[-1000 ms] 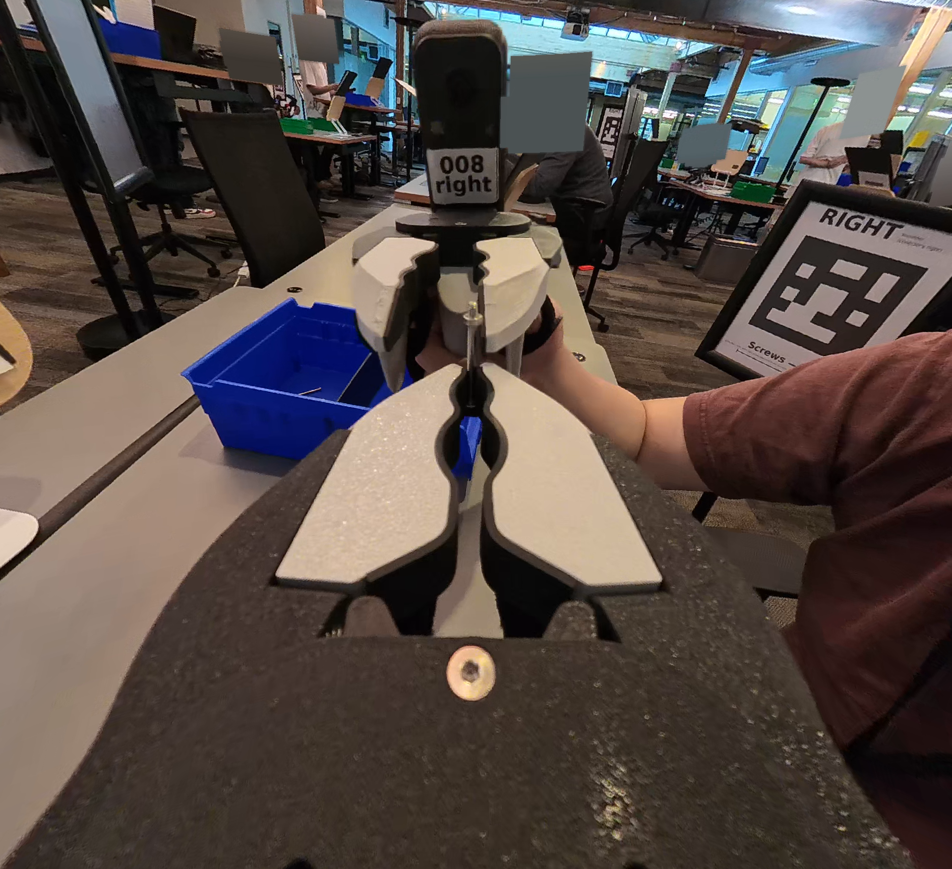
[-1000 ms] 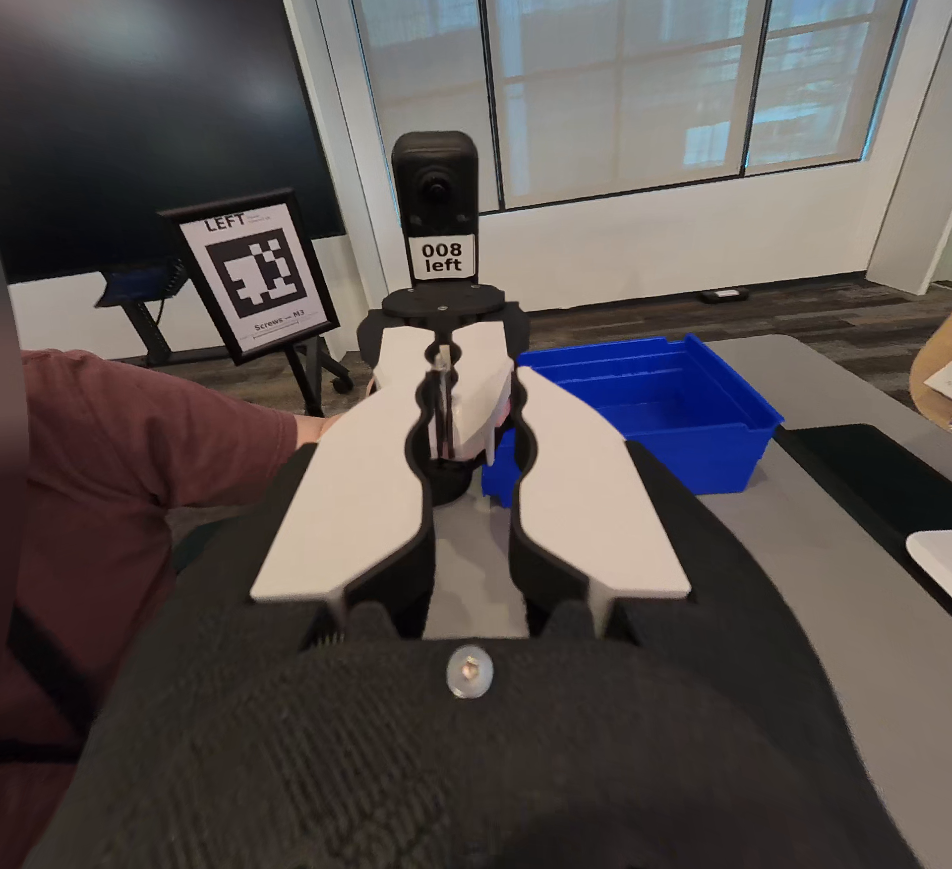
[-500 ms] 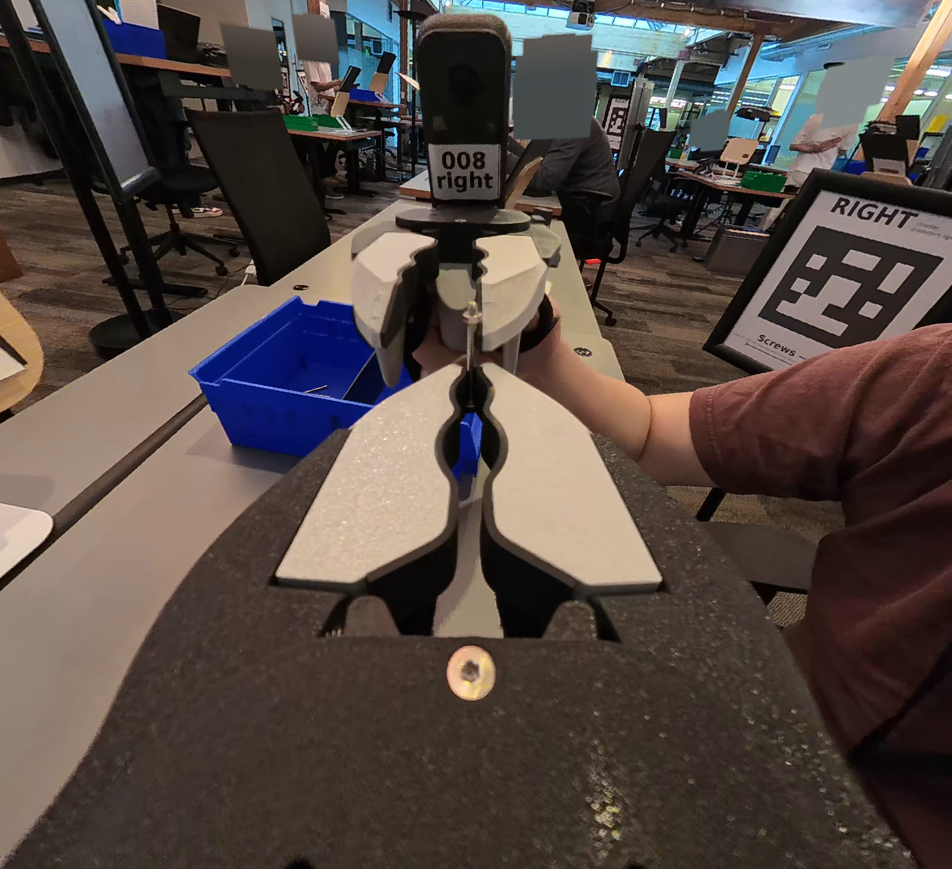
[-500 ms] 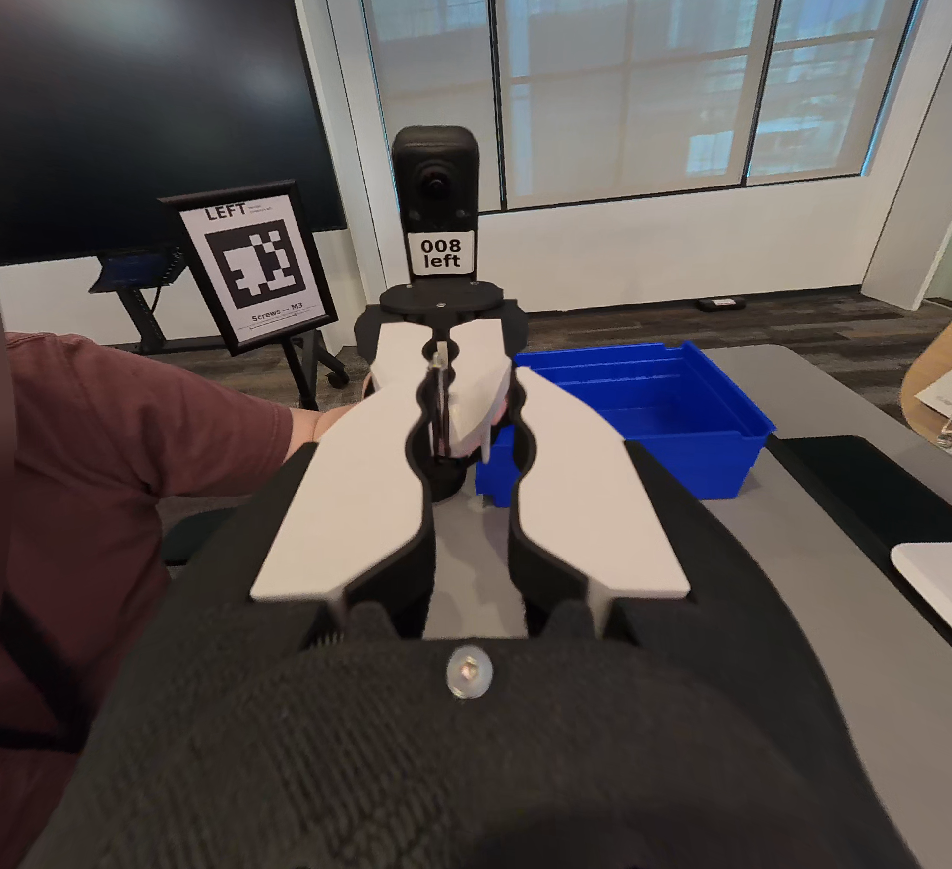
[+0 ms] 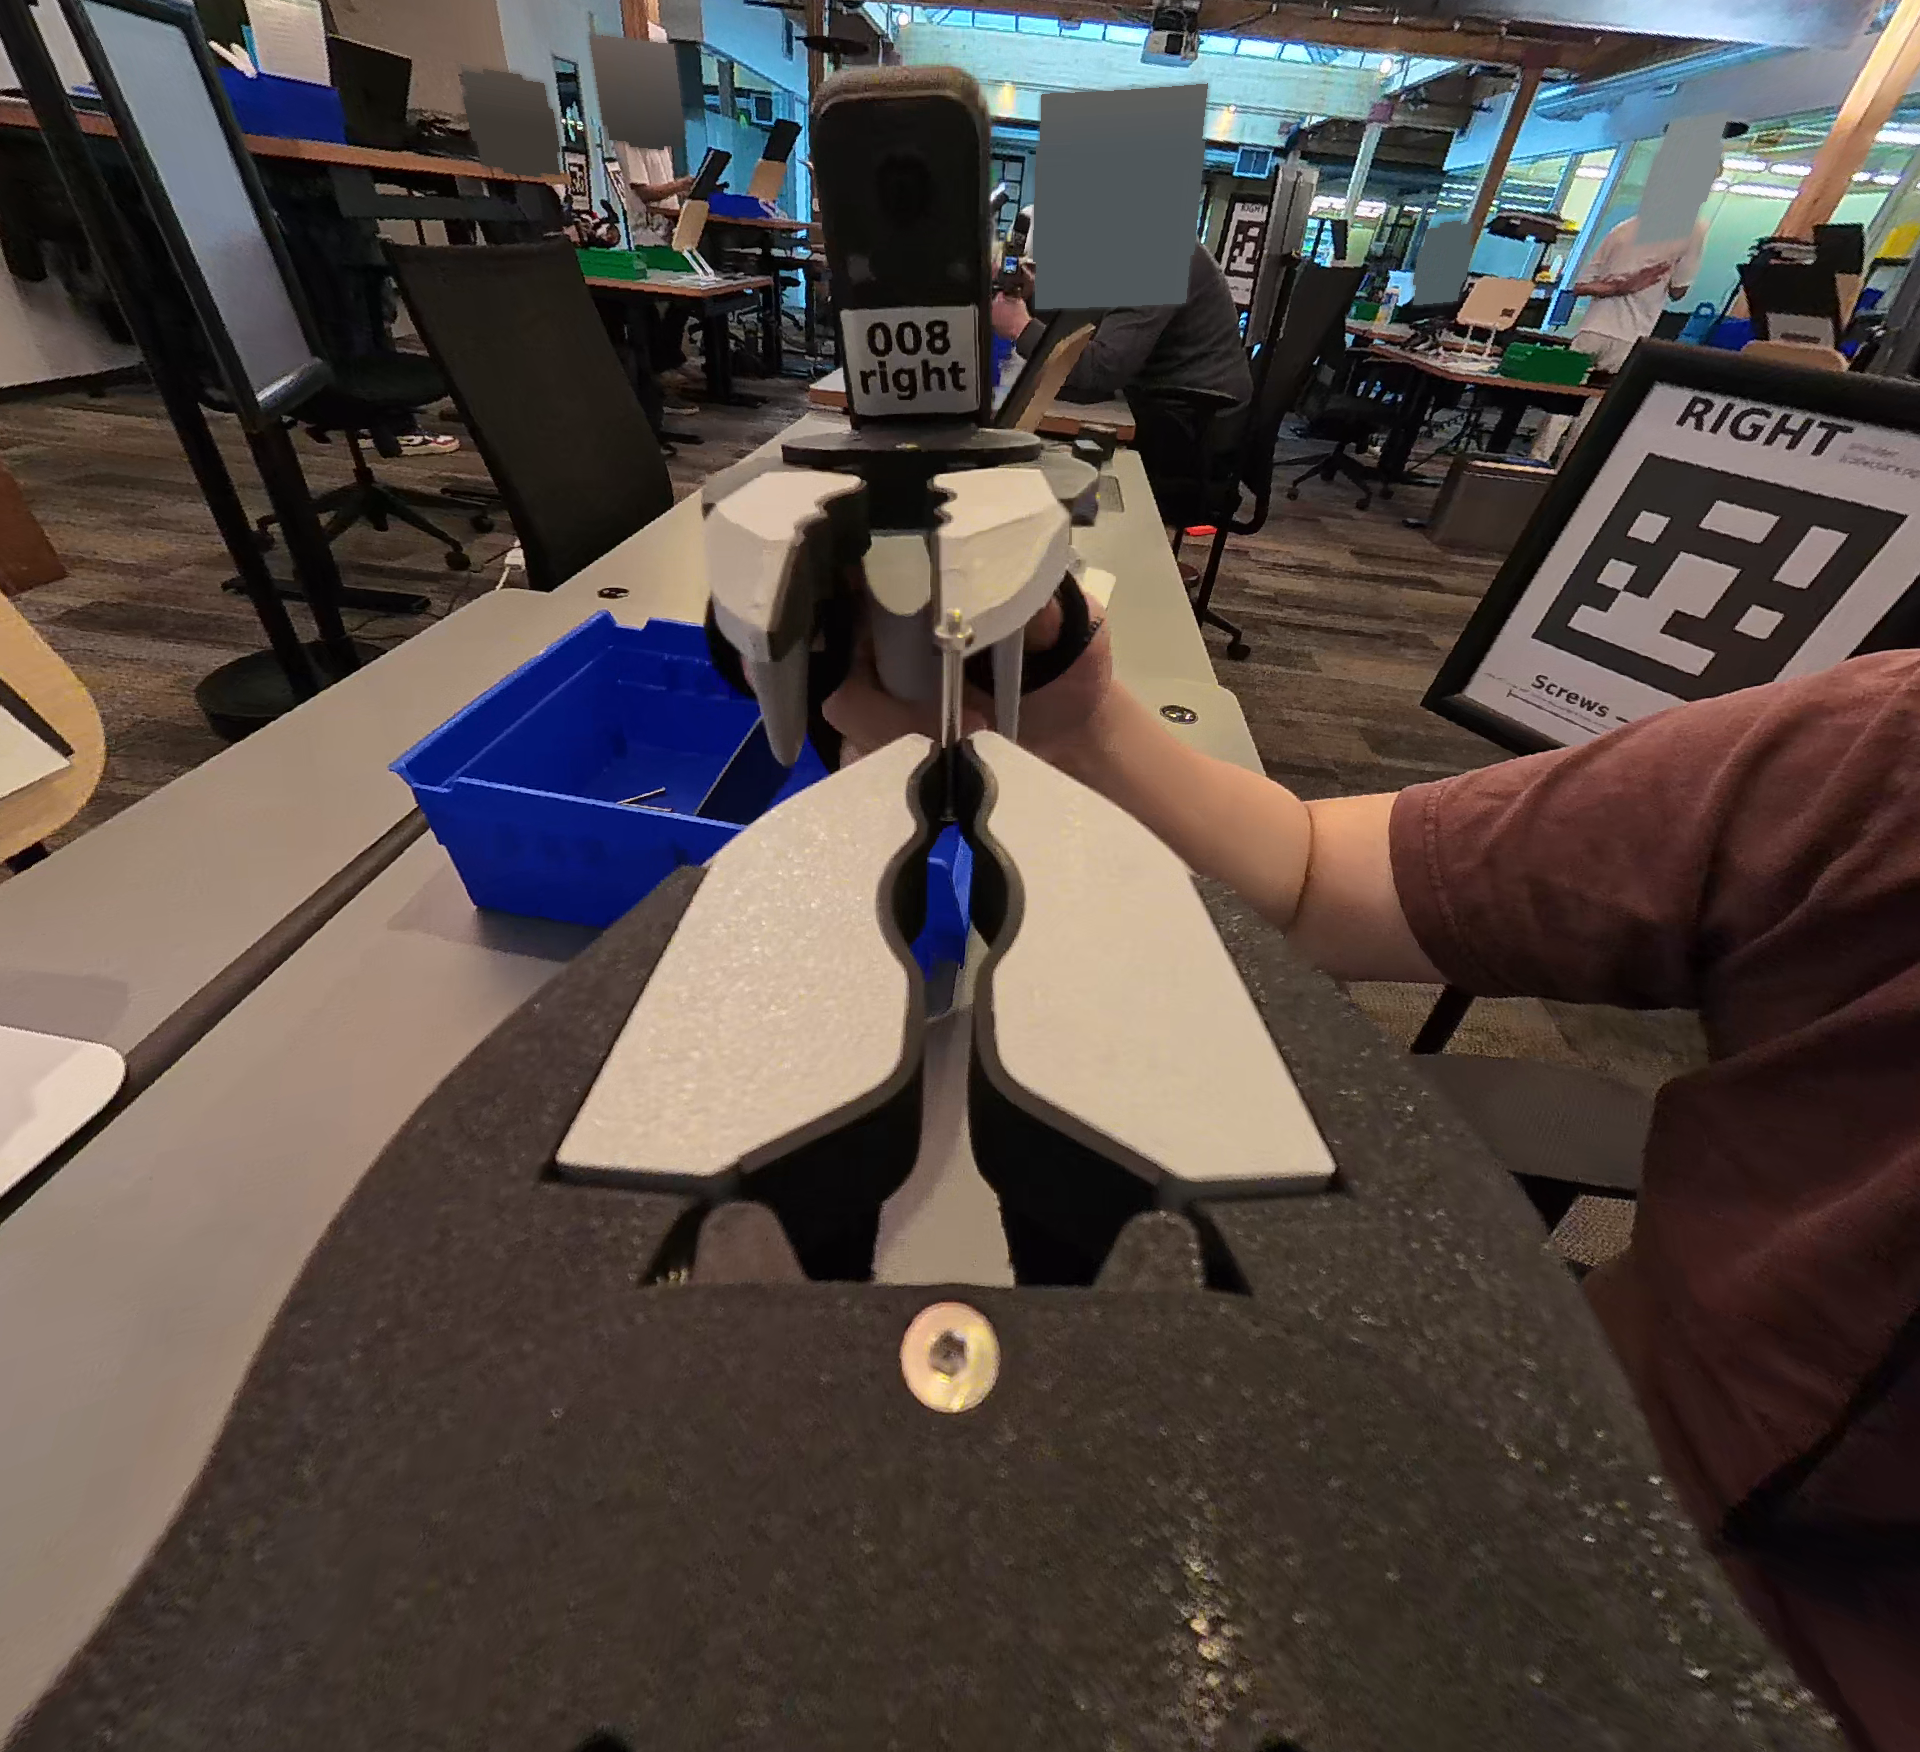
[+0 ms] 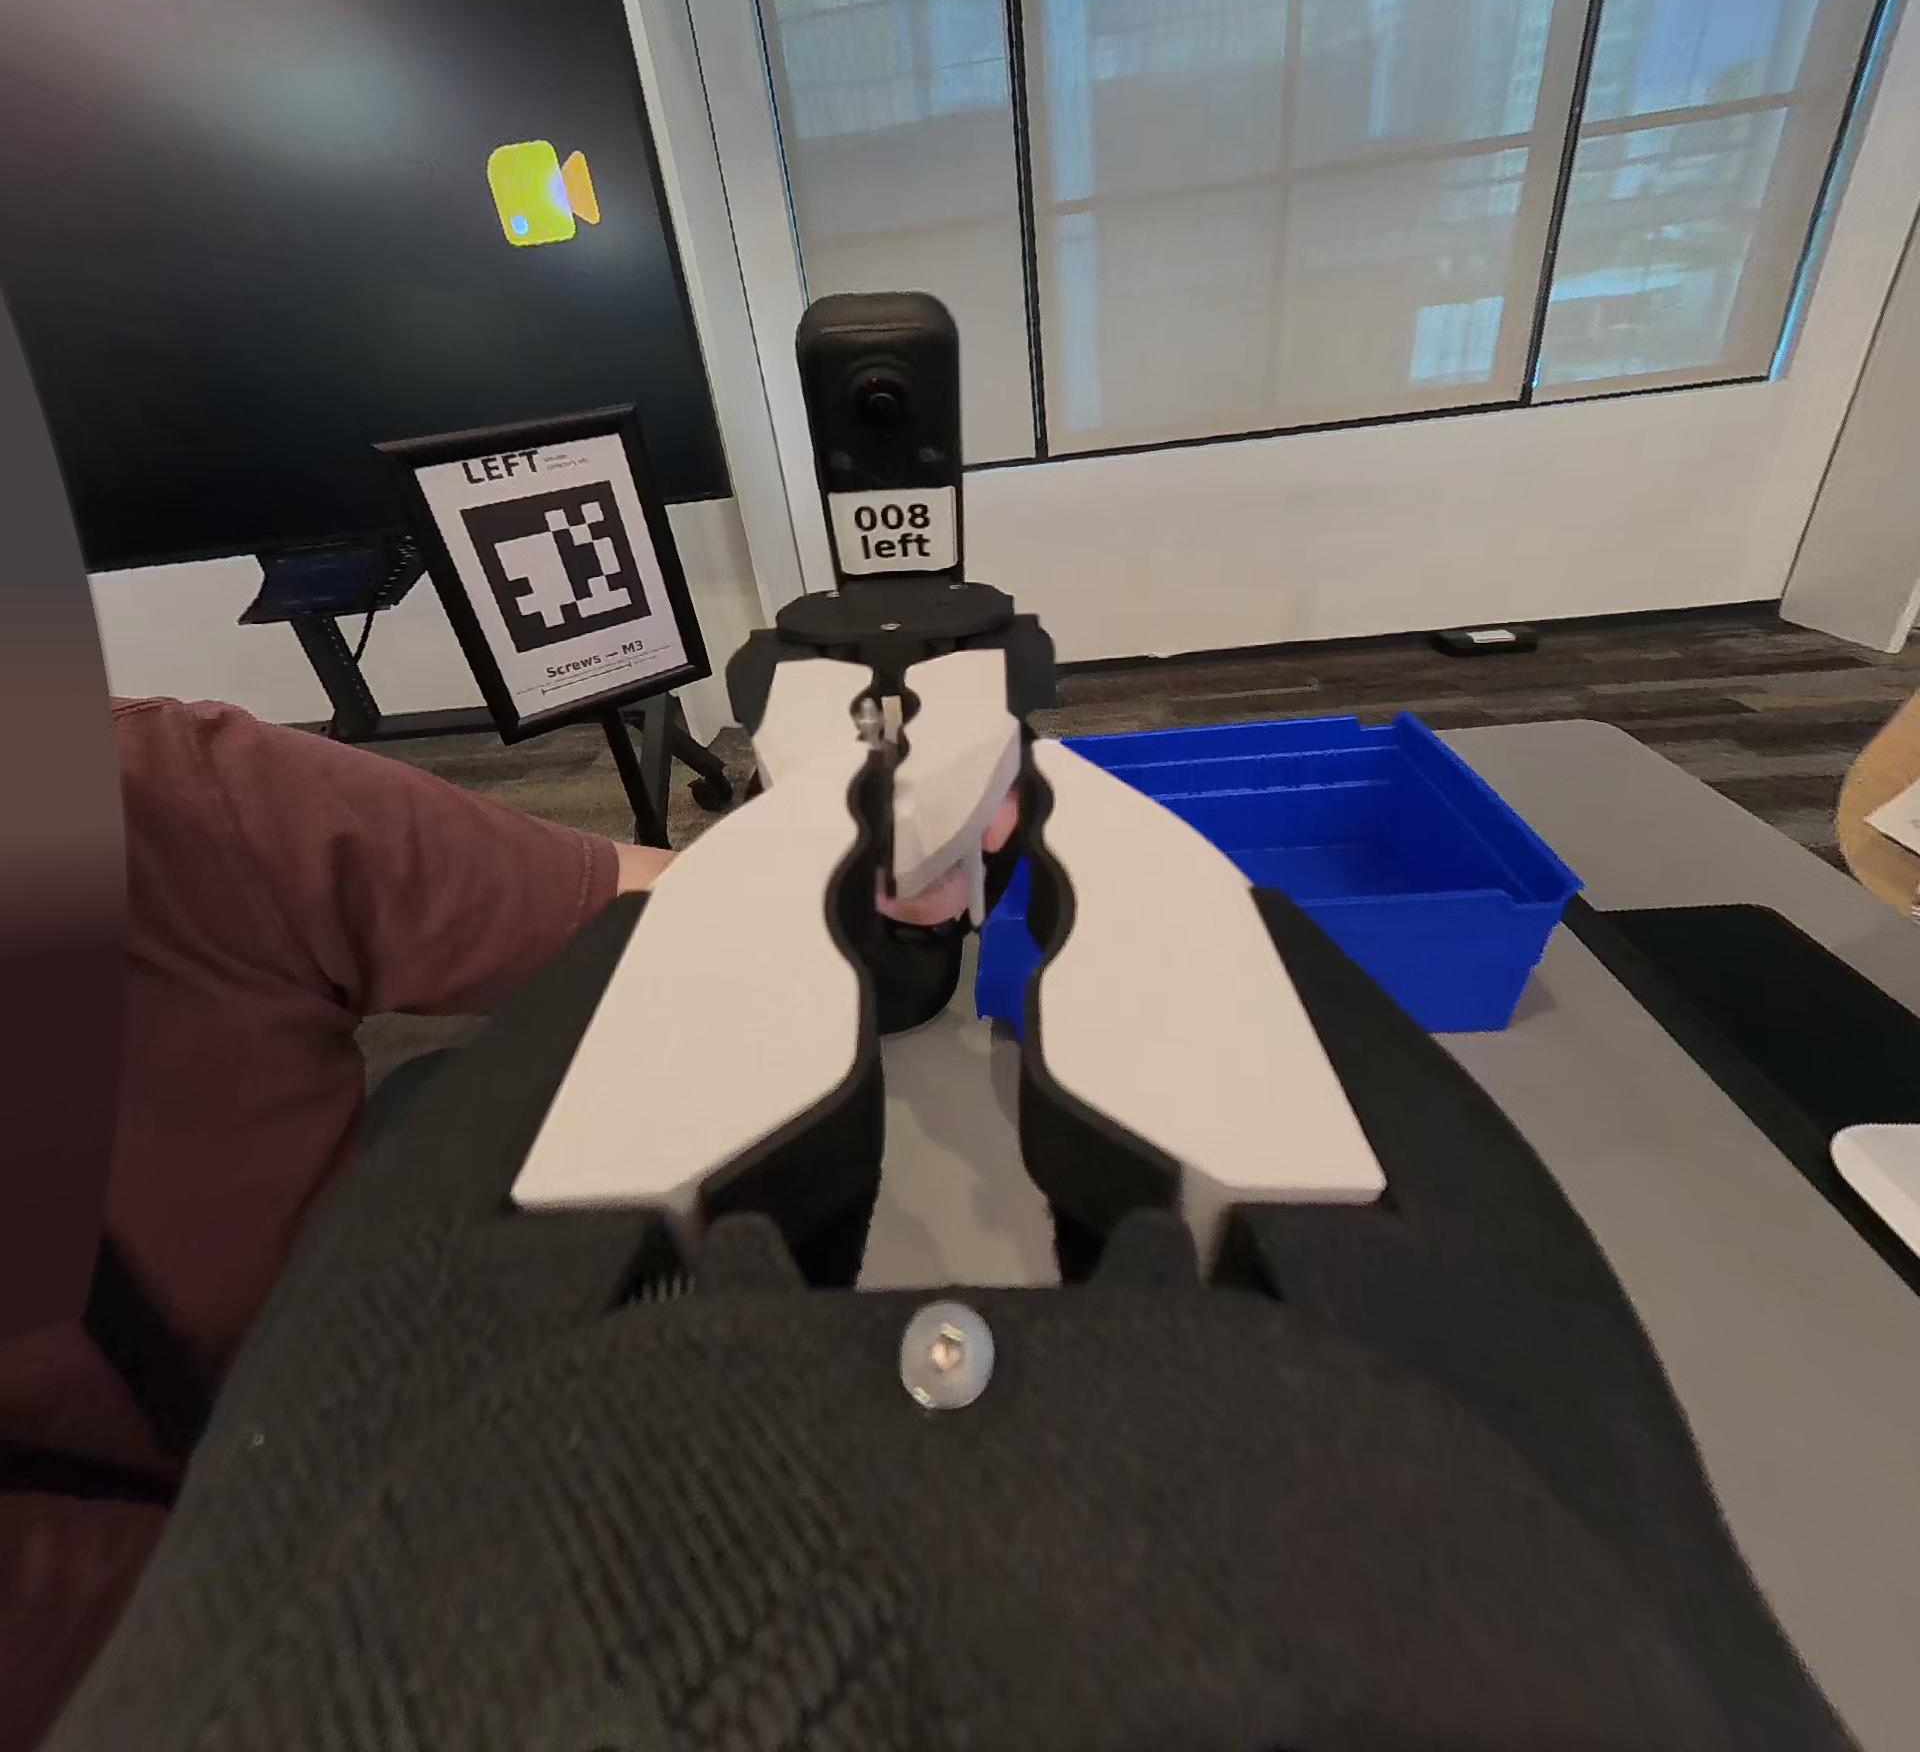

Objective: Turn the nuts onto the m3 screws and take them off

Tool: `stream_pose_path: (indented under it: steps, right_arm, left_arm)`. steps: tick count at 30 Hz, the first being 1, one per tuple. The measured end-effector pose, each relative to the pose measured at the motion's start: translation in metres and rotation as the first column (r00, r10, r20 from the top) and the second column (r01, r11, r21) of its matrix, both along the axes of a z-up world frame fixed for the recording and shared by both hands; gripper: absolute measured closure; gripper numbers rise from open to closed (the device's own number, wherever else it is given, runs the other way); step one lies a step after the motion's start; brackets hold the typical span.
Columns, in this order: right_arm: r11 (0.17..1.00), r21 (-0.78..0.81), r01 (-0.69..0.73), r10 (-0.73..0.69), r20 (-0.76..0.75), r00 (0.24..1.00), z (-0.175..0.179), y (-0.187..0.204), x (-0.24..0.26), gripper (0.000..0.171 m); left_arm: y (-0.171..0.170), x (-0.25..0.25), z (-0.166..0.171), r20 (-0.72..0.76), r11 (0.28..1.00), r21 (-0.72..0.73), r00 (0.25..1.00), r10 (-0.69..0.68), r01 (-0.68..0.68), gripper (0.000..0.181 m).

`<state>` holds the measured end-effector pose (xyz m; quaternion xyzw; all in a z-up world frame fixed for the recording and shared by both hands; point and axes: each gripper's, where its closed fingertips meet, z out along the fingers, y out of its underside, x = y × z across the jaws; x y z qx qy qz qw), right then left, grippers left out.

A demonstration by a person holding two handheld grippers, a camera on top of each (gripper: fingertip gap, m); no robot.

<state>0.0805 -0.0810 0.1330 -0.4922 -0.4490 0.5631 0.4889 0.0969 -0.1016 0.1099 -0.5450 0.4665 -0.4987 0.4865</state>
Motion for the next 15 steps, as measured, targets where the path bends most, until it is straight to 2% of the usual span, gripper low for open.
stream_pose_path:
  steps: [3, 9, 15]
  right_arm:
    - [0.999, -0.017, -0.047, 0.046, -0.038, 0.998, 0.006, -0.008, -0.001, 0.147]
    - [0.998, 0.038, -0.046, 0.045, 0.016, 0.999, -0.004, -0.018, -0.019, 0.146]
    - [0.998, 0.043, -0.036, 0.037, -0.016, 0.999, 0.004, -0.008, 0.002, 0.147]
  left_arm:
    - [0.000, 0.001, 0.000, -0.006, 1.000, 0.013, 1.000, 0.006, -0.006, 0.179]
    - [-0.005, 0.007, -0.005, -0.026, 0.999, 0.033, 1.000, -0.010, 0.011, 0.179]
    - [-0.002, 0.002, -0.001, -0.017, 0.999, 0.043, 1.000, 0.009, -0.009, 0.180]
